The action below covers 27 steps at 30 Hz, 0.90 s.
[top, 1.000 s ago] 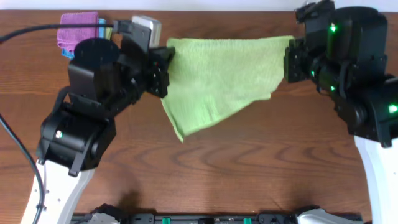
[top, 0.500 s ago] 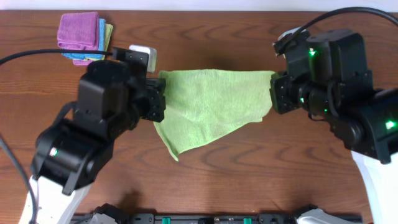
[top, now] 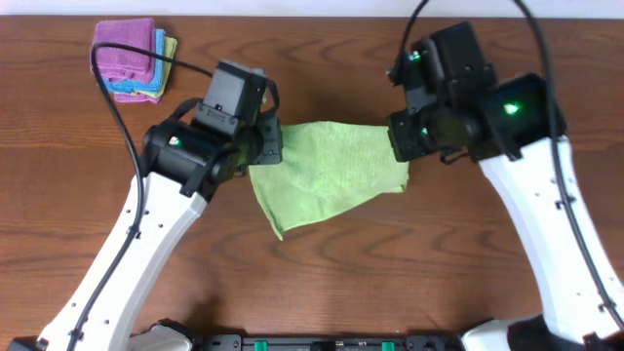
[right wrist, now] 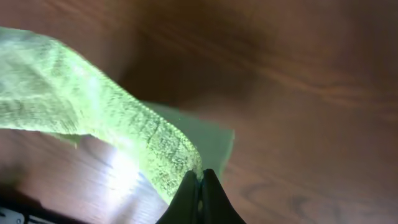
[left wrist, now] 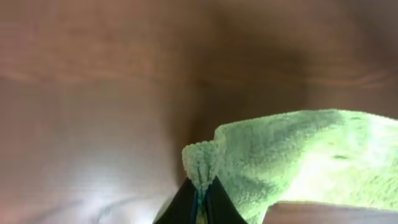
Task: Fold the cloth
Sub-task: 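Lift both top corners and stretch the cloth apart between grippers, then lay the cloth flat and release both grippers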
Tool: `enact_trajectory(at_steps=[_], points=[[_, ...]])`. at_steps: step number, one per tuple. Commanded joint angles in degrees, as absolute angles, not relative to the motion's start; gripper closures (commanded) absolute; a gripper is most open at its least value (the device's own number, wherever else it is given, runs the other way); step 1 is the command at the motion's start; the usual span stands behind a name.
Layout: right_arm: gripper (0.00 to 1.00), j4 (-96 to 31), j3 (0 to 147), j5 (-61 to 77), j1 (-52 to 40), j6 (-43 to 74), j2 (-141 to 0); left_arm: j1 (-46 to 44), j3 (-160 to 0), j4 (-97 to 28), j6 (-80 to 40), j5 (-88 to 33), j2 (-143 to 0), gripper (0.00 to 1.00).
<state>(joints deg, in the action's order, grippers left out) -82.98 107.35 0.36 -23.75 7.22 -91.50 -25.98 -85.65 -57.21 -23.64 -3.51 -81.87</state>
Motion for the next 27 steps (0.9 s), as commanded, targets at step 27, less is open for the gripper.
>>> enact_trajectory(at_steps=[27], points=[[0.99, -64.77, 76.69, 1.43, -26.59, 11.73, -78.65, -32.51, -63.75, -50.74, -37.12, 9.76, -73.6, 0.94]])
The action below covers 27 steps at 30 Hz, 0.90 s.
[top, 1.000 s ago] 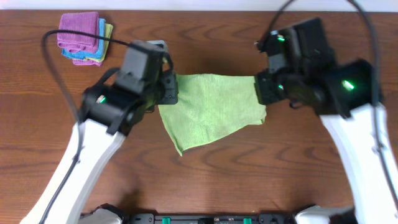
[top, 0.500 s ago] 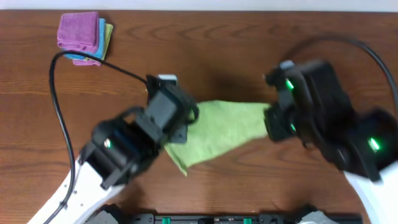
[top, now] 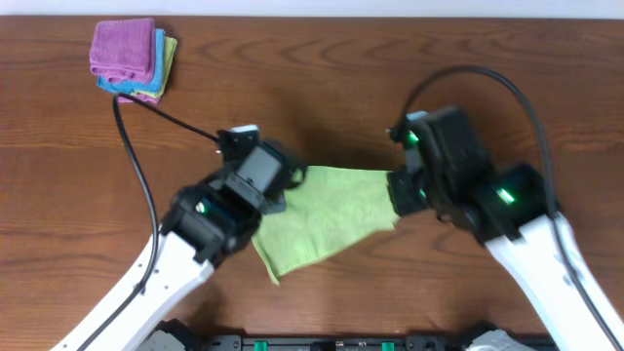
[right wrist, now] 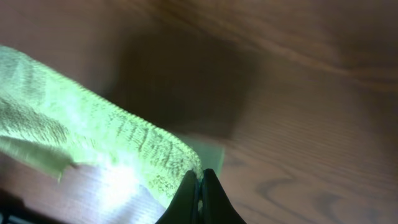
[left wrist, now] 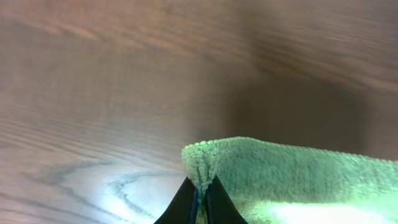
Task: Fold the cloth
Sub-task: 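Lay the cloth flat and release both grippers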
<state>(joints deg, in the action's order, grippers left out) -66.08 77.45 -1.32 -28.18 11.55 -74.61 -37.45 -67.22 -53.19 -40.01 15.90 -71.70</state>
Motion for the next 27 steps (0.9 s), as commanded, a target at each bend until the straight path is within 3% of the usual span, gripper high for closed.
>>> enact_trajectory(at_steps=[1, 9, 17, 18, 19, 20, 22, 27], points=[[0.99, -63.94, 76.64, 1.83, -26.0, 11.73, -80.47, -30.65, -62.57, -48.8, -35.59, 8.05, -74.56, 0.94], [0.99, -50.74, 76.64, 1.98, -21.1, 11.29, -93.89, -17.41, -60.25, -31.33, -24.4, 1.5, -89.58, 0.94], [0.99, -21.19, 76.66, 1.5, -18.65, 8.64, -104.01, -11.16, -60.27, -6.26, -22.37, -1.78, -99.81, 0.94], [0.84, -16.16, 76.66, 1.5, -18.61, 7.92, -104.92, -10.83, -60.27, -2.52, -22.28, -0.84, -99.77, 0.76], [0.47, -13.96, 76.66, 1.52, -18.59, 7.9, -105.36, -10.61, -60.27, -0.93, -22.35, -0.25, -99.77, 0.39], [0.19, -13.5, 76.66, 1.56, -18.55, 8.05, -105.56, -10.35, -60.27, -0.62, -22.76, -0.21, -99.74, 0.05], [0.01, -16.1, 76.69, 1.48, -18.55, 8.01, -105.38, -10.28, -60.27, -3.03, -22.92, -0.73, -99.63, 0.04], [0.01, -26.52, 76.73, 1.39, -18.35, 4.75, -103.07, -10.35, -60.27, -12.25, -22.9, -4.56, -99.07, 0.04]])
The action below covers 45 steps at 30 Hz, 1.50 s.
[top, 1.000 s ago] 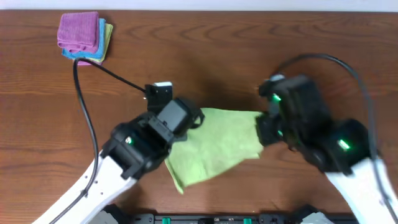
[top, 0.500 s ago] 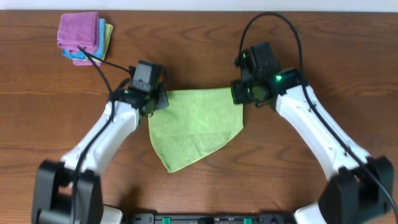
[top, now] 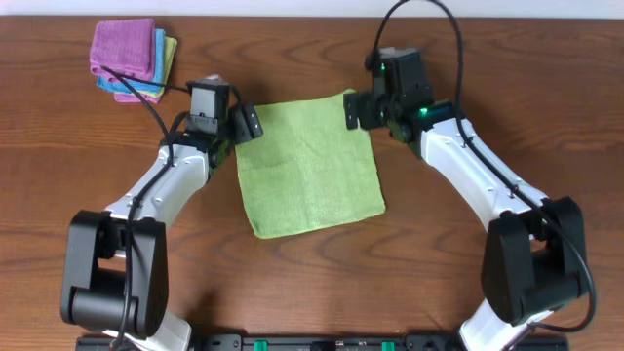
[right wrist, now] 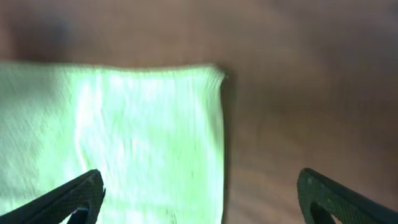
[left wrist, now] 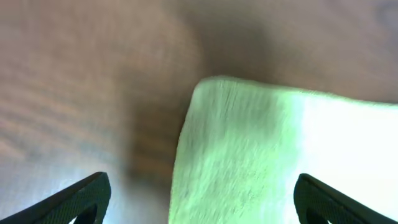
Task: Fold the cloth
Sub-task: 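Lay the cloth flat and release both grippers, then grasp the cloth's near bottom corners with both grippers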
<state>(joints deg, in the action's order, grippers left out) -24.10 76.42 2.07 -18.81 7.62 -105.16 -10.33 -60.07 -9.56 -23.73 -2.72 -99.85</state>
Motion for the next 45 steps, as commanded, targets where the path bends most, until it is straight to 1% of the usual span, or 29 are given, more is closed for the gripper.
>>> enact_trajectory(at_steps=[1, 5, 7, 9, 10, 12, 13, 18, 19, 20, 23, 26, 31, 36, 38, 40, 42, 44, 45], points=[[0.01, -28.32, 76.73, 1.39, -18.37, 4.12, -102.15, -10.44, -60.27, -14.13, -22.9, -5.08, -98.61, 0.05], [0.01, -37.28, 76.73, 1.3, -18.39, 3.95, -95.07, -11.22, -60.27, -23.11, -22.68, -6.02, -93.6, 0.05], [0.07, -41.82, 76.71, 1.34, -18.28, 3.97, -92.23, -12.05, -60.27, -28.42, -22.96, -6.52, -90.11, 0.05], [0.09, -46.35, 76.71, 1.45, -18.28, 3.99, -90.96, -12.6, -60.25, -33.67, -23.86, -7.79, -87.53, 0.05], [0.13, -49.19, 76.71, 2.04, -18.33, 3.99, -90.7, -12.8, -60.2, -37.34, -24.93, -9.02, -86.35, 0.05], [0.34, -53.39, 76.36, 5.04, -18.55, 4.01, -90.7, -12.8, -58.78, -41.36, -23.66, -15.81, -84.9, 0.04], [0.37, -54.35, 75.94, 5.89, -18.55, 4.01, -90.61, -12.8, -57.28, -41.17, -23.57, -17.91, -84.25, 0.0], [0.33, -55.18, 70.46, 7.99, -18.55, 5.17, -88.29, -13.15, -46.35, -39.18, -26.11, -20.58, -77.56, 0.0], [0.32, -54.41, 68.69, 8.95, -18.55, 5.17, -87.42, -13.63, -44.56, -38.92, -26.98, -21.3, -75.68, 0.06], [0.32, -53.54, 66.98, 9.43, -18.55, 5.43, -86.56, -14.24, -43.13, -38.85, -27.88, -21.17, -73.97, 0.06], [0.31, -50.06, 60.55, 10.0, -18.55, 6.2, -83.31, -17.15, -38.87, -37.87, -31.11, -18.81, -68.16, 0.05], [0.31, -46.02, 55.59, 11.66, -18.22, 6.52, -81.71, -19.11, -33.67, -32.84, -35.42, -17.54, -63.88, 0.02], [0.32, -37.54, 49.43, 15.73, -16.75, 6.57, -82.0, -19.14, -26.83, -21.67, -38.85, -17.98, -64.95, 0.04], [0.3, -34.11, 48.03, 19.31, -14.85, 4.93, -83.64, -19.14, -26.76, -16.34, -38.87, -17.85, -68.75, 0.02], [0.31, -32.01, 48.03, 22.55, -13.91, 4.14, -85.01, -19.14, -26.76, -14.33, -39.31, -19.42, -71.35, 0.02], [0.32, -31.14, 48.03, 22.57, -13.5, 4.12, -86.37, -19.14, -26.76, -12.27, -39.51, -21.39, -73.43, 0.03], [0.34, -30.96, 48.03, 22.52, -13.45, 3.51, -88.38, -19.14, -26.76, -11.16, -40.88, -22.55, -75.33, 0.07], [0.34, -30.81, 48.03, 22.65, -13.47, 3.49, -90.0, -19.14, -26.76, -11.25, -40.99, -22.68, -75.92, 0.19], [0.34, -30.81, 48.03, 22.81, -13.47, 3.46, -90.63, -19.14, -26.76, -11.25, -40.97, -23.0, -75.96, 0.2]])
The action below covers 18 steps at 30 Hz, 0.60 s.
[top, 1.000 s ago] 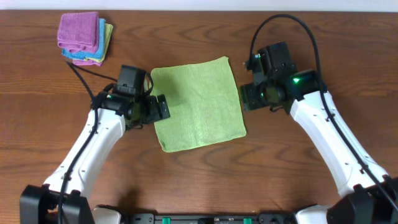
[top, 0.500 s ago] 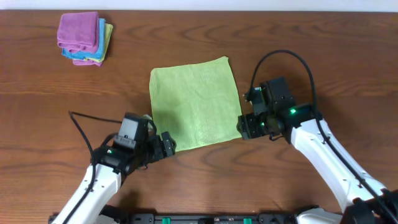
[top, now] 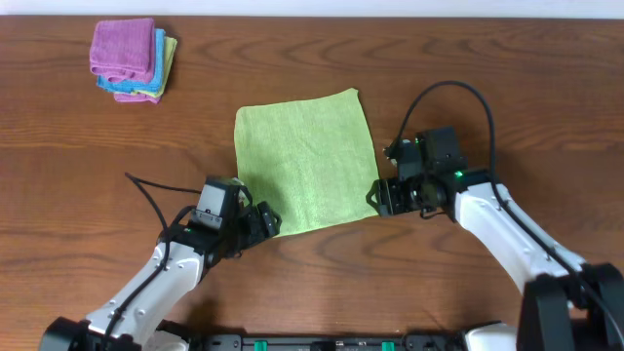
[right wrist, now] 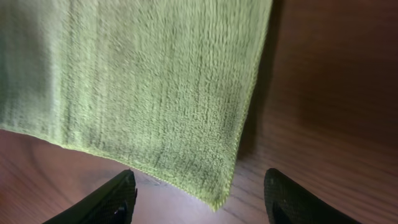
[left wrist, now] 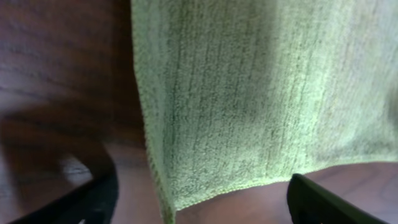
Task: Fold the cloth
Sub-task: 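Grasp the cloth's near bottom corners with both grippers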
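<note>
The green cloth (top: pixel 305 159) lies spread flat on the wooden table, one layer, slightly skewed. My left gripper (top: pixel 259 222) is open at the cloth's near left corner (left wrist: pixel 168 208), which sits between its fingers (left wrist: pixel 323 202) in the left wrist view. At the near right corner (right wrist: pixel 217 202) my right gripper (top: pixel 378 196) is open too, one finger (right wrist: pixel 118 199) over the table on each side of the corner. Neither gripper holds the cloth.
A stack of folded cloths (top: pixel 132 58), purple on top of blue and yellow-green, sits at the far left corner of the table (top: pixel 546 117). Black cables trail from both arms over the wood.
Both grippers were open at the cloth's far corners; now they stand open at its two near corners. The cloth lies flat much as it did, its near edge slightly shifted.
Both grippers were shut on the cloth's corners and held it stretched above the table, first further back, then nearer. Then the cloth lay flat and both grippers were open at its far corners. Now they are open at its near corners.
</note>
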Tool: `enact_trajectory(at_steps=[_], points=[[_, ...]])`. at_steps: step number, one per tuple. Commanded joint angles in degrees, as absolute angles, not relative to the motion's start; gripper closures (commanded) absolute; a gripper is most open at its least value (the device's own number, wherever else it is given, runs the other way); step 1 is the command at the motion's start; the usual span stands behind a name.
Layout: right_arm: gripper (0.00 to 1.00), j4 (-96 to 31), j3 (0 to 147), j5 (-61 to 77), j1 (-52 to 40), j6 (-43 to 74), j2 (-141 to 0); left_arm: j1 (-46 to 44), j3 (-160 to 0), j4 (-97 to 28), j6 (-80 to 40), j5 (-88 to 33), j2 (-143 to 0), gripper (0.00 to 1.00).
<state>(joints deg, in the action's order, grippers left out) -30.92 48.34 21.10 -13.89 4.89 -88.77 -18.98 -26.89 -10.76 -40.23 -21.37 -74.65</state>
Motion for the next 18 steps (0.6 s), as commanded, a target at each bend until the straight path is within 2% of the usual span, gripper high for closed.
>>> enact_trajectory(at_steps=[1, 8, 10, 13, 14, 16, 18], points=[[0.34, -30.87, 48.03, 23.27, -13.47, 3.46, -91.37, -19.14, -26.76, -11.25, -40.97, -23.42, -75.96, 0.2], [0.37, -32.38, 47.99, 24.21, -13.45, 3.07, -93.56, -19.11, -26.79, -11.97, -40.97, -24.08, -75.96, 0.23], [0.39, -32.53, 47.99, 24.18, -13.45, 3.05, -93.56, -19.11, -26.79, -11.99, -40.97, -24.05, -75.96, 0.33], [0.43, -32.53, 47.99, 24.01, -13.47, 2.87, -93.67, -19.09, -26.79, -11.97, -40.99, -23.55, -75.96, 0.56], [0.46, -32.58, 47.94, 24.03, -13.47, 2.9, -93.76, -19.09, -26.79, -11.92, -40.97, -23.35, -75.96, 0.59], [0.51, -33.04, 47.92, 24.03, -13.47, 2.9, -93.78, -19.09, -26.79, -11.94, -40.97, -22.92, -75.96, 0.59], [0.74, -33.17, 47.88, 24.03, -13.47, 2.9, -93.78, -19.09, -26.79, -11.94, -40.97, -22.92, -75.96, 0.6]])
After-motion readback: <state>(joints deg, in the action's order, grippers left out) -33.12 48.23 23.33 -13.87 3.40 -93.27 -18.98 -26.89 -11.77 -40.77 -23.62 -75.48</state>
